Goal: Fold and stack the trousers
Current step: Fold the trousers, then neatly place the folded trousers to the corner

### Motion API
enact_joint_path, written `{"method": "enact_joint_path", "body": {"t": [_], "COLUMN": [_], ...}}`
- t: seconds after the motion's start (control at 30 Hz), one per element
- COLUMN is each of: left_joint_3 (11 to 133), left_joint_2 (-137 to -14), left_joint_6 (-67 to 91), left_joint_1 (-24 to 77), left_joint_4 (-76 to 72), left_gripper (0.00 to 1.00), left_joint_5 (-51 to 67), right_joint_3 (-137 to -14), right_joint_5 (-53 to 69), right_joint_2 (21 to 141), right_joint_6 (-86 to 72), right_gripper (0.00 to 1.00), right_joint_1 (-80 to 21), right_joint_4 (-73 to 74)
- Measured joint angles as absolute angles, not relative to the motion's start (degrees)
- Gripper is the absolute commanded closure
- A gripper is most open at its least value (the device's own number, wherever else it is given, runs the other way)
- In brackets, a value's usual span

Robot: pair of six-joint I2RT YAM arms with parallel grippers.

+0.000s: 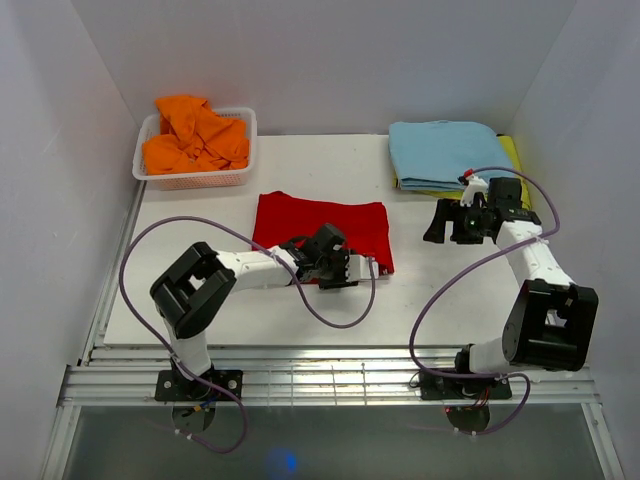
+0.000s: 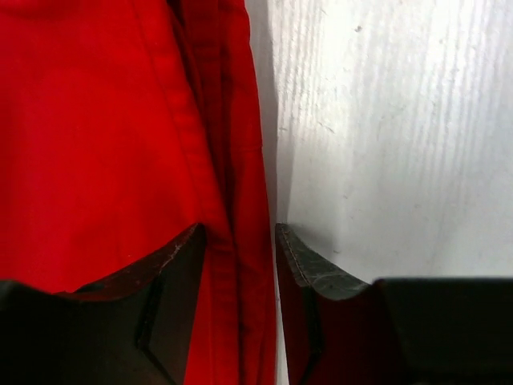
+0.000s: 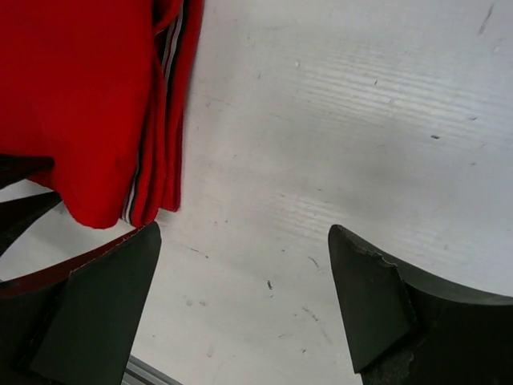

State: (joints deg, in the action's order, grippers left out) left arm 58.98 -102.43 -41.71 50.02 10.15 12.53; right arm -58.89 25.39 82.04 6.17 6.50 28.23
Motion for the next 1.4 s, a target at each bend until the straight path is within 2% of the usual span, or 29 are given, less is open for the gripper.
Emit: {"method": "enact_joint_path", "body": {"t": [0.13,0.17,0.27,0.3,0.47,0.9,1.13,1.4], "left_joint_3": [59.4,59.5,60.3,60.7,64.2,70.4,72.3,74.4], "left_joint_2": [-103.9,-104.1,-104.8,-105.1,-106.9,-109.1,-109.4,-111.3], "left_joint_6": [-41.8,-41.8,-41.1,-40.7,-36.9,-26.9,-24.4,-23.0], "left_joint_1": [50.7,50.9,51.2,51.2,50.5,42.8,40.5,38.2], "left_joint_4": [7.0,6.4,5.8,5.9,8.4,15.5,17.4,18.3], "left_gripper": [0.71,0.79,0.92,1.0,1.0,1.0,1.0,1.0], "left_joint_5": [10.3,9.9,9.8,9.8,11.9,28.1,32.9,36.9], "right_joint_3": [-51.4,-48.8,-42.3,-40.4,-32.9,-20.4,-18.9,-18.0], "right_joint_5": [28.5,29.7,31.9,32.5,35.4,38.5,34.7,34.7], "right_joint_2": [78.3,77.3,75.1,74.6,73.9,76.6,81.2,89.0], "right_joint_6": [2.4,0.9,-3.4,-4.7,-11.4,-37.5,-45.4,-50.2], "right_gripper": [0.1,0.1,0.1,0.1,0.1,0.1,0.1,0.1], "right_joint_1": [6.9,7.2,7.6,7.8,7.9,4.8,-2.1,-2.3], "right_joint_4": [25.3,24.1,20.3,19.0,10.9,-18.7,-31.6,-46.2]}}
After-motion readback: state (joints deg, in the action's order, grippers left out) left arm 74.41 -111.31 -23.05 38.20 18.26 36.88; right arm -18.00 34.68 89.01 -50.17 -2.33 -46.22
